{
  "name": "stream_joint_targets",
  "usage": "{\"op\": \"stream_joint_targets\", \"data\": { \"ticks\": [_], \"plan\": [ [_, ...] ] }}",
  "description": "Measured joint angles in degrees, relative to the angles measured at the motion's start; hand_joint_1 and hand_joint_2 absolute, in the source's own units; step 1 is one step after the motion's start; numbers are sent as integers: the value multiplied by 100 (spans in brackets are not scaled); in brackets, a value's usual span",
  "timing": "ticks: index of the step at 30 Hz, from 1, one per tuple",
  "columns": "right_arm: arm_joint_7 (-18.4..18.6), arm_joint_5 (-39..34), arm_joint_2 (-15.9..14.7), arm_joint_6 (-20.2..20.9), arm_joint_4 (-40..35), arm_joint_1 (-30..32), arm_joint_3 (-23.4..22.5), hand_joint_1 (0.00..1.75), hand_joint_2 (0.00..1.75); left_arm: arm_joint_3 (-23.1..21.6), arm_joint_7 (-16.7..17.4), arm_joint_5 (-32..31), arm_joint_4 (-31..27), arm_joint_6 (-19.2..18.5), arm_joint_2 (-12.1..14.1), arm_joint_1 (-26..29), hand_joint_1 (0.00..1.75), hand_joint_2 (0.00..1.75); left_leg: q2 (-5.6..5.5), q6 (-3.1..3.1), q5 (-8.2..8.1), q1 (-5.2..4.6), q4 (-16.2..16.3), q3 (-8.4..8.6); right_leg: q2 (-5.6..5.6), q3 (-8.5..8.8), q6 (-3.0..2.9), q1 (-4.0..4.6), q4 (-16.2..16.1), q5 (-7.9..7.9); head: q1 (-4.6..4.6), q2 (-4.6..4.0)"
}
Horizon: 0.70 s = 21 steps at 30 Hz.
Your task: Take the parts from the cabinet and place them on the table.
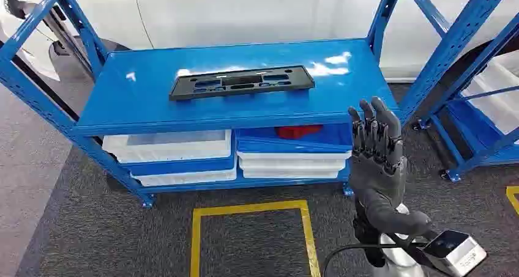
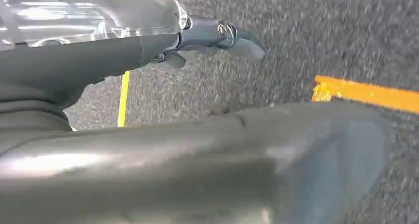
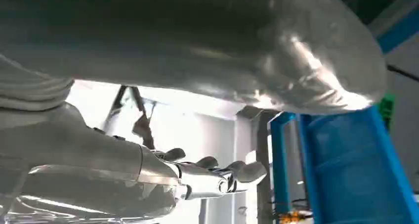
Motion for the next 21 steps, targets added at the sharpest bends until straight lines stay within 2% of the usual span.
{"op": "stream_joint_targets", "data": {
  "ticks": [2,3,4,7,8,9,10,12,13,14,15,16,17,18,19,21],
  "plan": [
    [33,291,-35,-343,202,-8,78,0,0,7,-4,0,0,-43,9,-9,0,0,0,69,646,-7,-1125,475,13,57,18,6,-1,-23,0,0],
    [44,457,-43,-523,364,-7,118,0,0,11,-11,0,2,-48,15,-10,0,0,0,113,708,-25,-1475,614,14,65,37,8,1,-35,2,0],
    [46,626,-50,-715,510,-5,150,0,0,15,-26,0,4,-57,13,-12,0,0,-3,123,666,-52,-1585,655,26,42,74,38,27,-44,0,0],
    [70,931,-55,-1082,905,1,240,0,0,15,-72,-9,4,-59,13,-10,0,0,-24,181,686,-76,-1554,622,12,39,167,15,-22,-5,2,0],
    [72,996,-52,-1207,1051,6,260,0,0,17,-83,-17,7,-59,9,5,0,0,-28,238,725,-22,-1624,642,9,46,211,43,-17,-16,2,0],
    [72,1018,-55,-1283,1150,20,260,0,0,18,-90,-17,7,-63,4,13,0,0,-18,263,750,-13,-1650,659,13,22,238,14,69,-101,4,0],
    [70,1020,-55,-1346,1272,7,260,0,0,17,-94,-24,7,-63,4,13,0,0,-13,291,753,-12,-1651,651,7,-111,254,14,345,-299,4,0],
    [68,1020,-55,-1425,1588,18,260,0,0,17,-94,-24,13,-63,-4,18,0,0,-15,308,754,-25,-1649,639,7,-553,286,-1,1266,-736,4,0],
    [66,1016,-55,-1433,1675,34,260,0,0,17,-94,-26,18,-72,-7,19,0,0,-15,312,753,-32,-1644,630,7,-736,297,-7,1623,-840,4,0],
    [63,1005,-55,-1440,1755,36,260,0,0,18,-92,-28,20,-74,-11,25,0,0,-17,312,752,-37,-1642,631,7,-807,300,-12,1740,-806,4,0],
    [63,985,-55,-1466,1823,30,260,0,0,17,-92,-35,22,-74,-13,30,0,0,-19,313,747,-38,-1642,639,7,-738,295,-15,1566,-629,4,0],
    [74,958,-53,-1509,1895,21,260,0,0,20,-90,-41,24,-74,-17,32,0,0,-24,309,741,-38,-1640,651,6,-544,282,-17,1154,-369,4,0],
    [92,926,-55,-1547,1963,15,260,0,0,20,-85,-50,24,-72,-18,30,0,0,-30,296,732,-38,-1639,670,5,-275,257,-18,602,-88,4,0],
    [107,896,-55,-1562,2009,6,258,0,0,20,-77,-50,24,-70,-20,29,0,0,-35,278,718,-39,-1639,684,2,-42,223,-16,123,92,4,0],
    [122,863,-52,-1580,2066,-20,253,0,0,20,-72,-50,26,-61,-22,28,0,0,-34,248,709,-80,-1630,663,1,18,200,26,-11,-5,4,0],
    [122,791,-44,-1610,2172,-47,245,0,0,28,-57,-50,26,-37,-22,24,0,0,-36,197,712,-73,-1621,649,13,-13,180,33,-23,20,2,0]
  ]
}}
